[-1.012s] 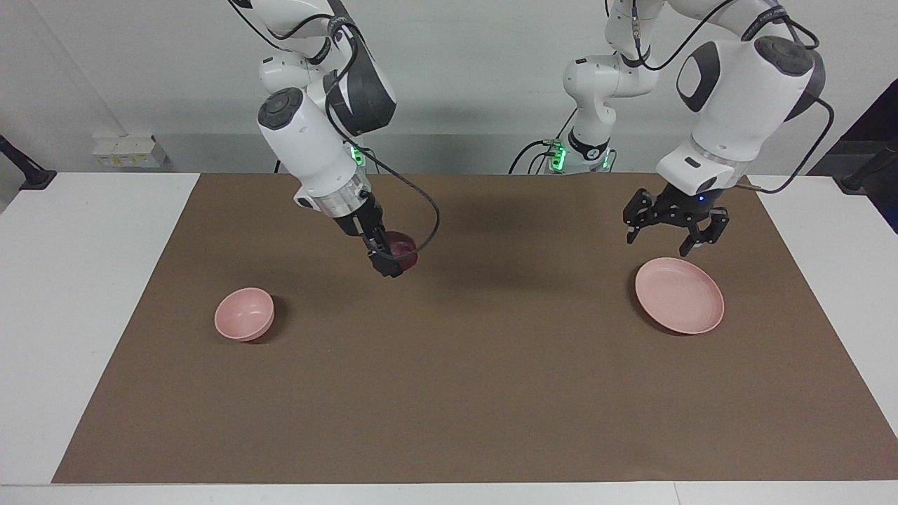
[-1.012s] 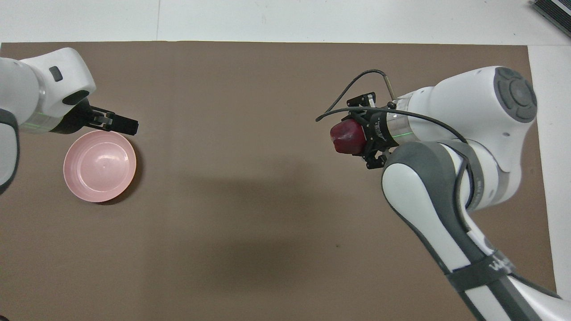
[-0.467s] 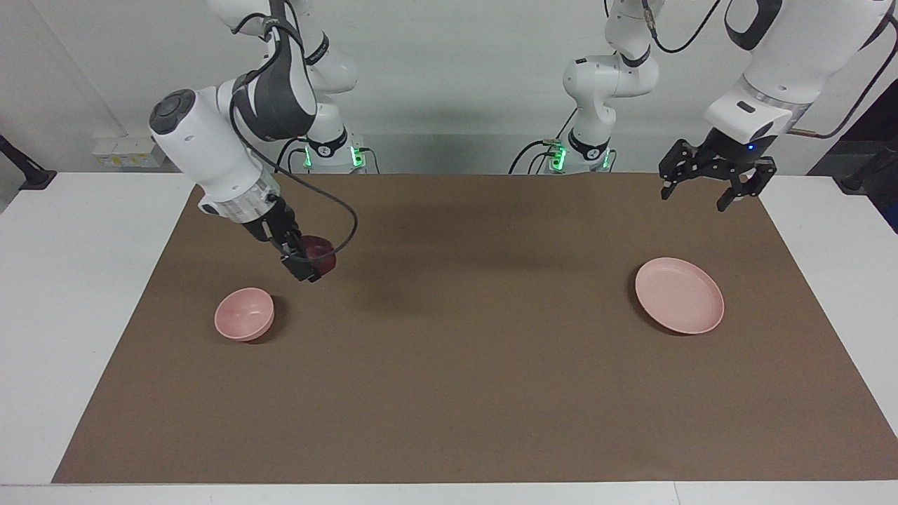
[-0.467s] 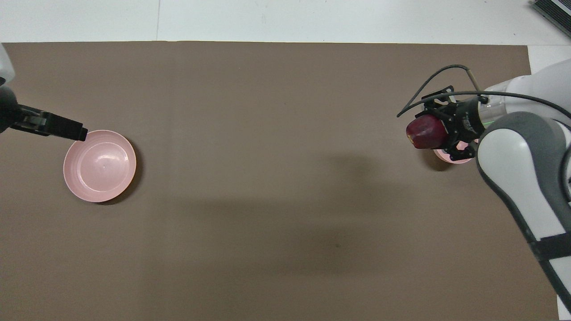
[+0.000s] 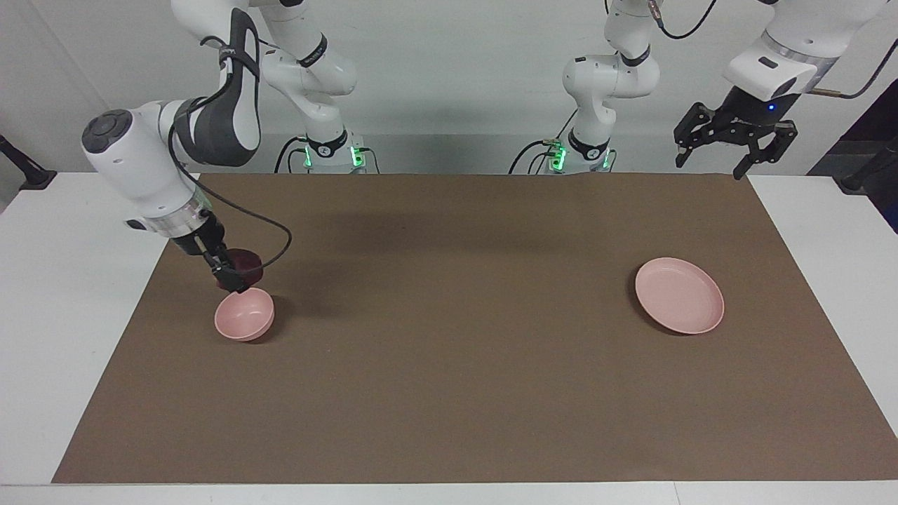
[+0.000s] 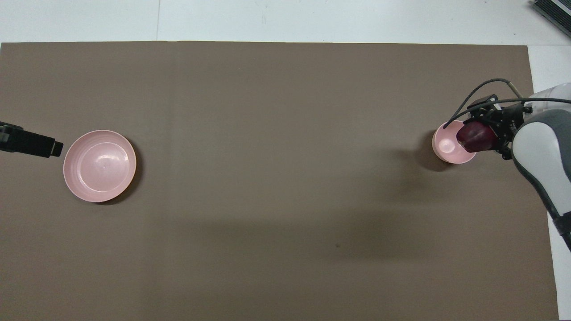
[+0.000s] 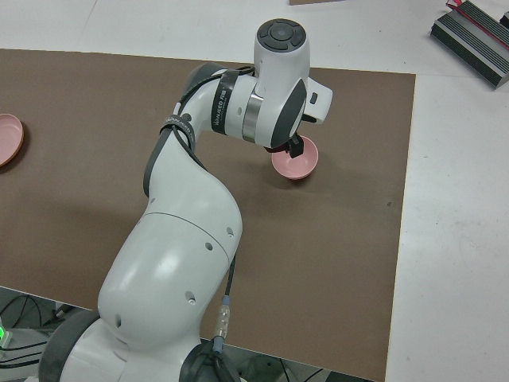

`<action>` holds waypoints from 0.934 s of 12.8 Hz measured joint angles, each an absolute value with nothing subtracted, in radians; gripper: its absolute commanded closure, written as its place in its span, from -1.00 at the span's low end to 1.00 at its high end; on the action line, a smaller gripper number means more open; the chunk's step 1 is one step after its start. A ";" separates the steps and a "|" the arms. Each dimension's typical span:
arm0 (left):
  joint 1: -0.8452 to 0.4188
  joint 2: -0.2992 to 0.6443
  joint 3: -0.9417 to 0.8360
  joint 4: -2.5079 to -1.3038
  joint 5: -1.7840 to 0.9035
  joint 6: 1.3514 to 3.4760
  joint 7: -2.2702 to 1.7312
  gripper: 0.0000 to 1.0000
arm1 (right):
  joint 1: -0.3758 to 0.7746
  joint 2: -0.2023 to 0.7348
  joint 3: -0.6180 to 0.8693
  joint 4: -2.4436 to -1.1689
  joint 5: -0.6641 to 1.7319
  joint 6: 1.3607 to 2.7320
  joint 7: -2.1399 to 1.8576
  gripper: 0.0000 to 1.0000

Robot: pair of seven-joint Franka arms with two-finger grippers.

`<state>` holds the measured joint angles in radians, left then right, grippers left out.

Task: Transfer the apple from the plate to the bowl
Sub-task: 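Lower the apple into the pink cup and open the right gripper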

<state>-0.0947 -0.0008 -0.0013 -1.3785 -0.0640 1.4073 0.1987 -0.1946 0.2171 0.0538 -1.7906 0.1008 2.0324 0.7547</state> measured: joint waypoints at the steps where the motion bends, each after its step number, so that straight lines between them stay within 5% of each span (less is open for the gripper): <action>1: -0.098 -0.012 0.004 -1.383 -0.064 1.396 0.199 -1.00 | -0.207 0.245 0.054 -1.797 0.095 2.065 0.731 1.00; 6: -0.098 -0.019 0.019 -1.409 -0.024 1.391 0.198 -1.00 | -0.224 0.330 0.055 -1.858 0.094 2.203 0.702 1.00; 7: -0.097 -0.019 0.022 -1.409 -0.023 1.391 0.198 -1.00 | -0.224 0.347 0.055 -1.864 0.094 2.228 0.702 0.51; 9: -0.096 -0.019 0.025 -1.409 -0.024 1.391 0.198 -1.00 | -0.222 0.370 0.056 -1.865 0.093 2.253 0.702 -0.99; 12: -0.096 -0.019 0.027 -1.409 -0.024 1.392 0.198 -1.00 | -0.216 0.370 0.057 -1.844 0.083 2.247 0.698 -1.00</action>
<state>-0.0955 -0.0190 0.0273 -1.4093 -0.0235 1.3918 0.1982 -0.2155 0.3695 0.0566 -1.8440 0.0833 2.2468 0.6982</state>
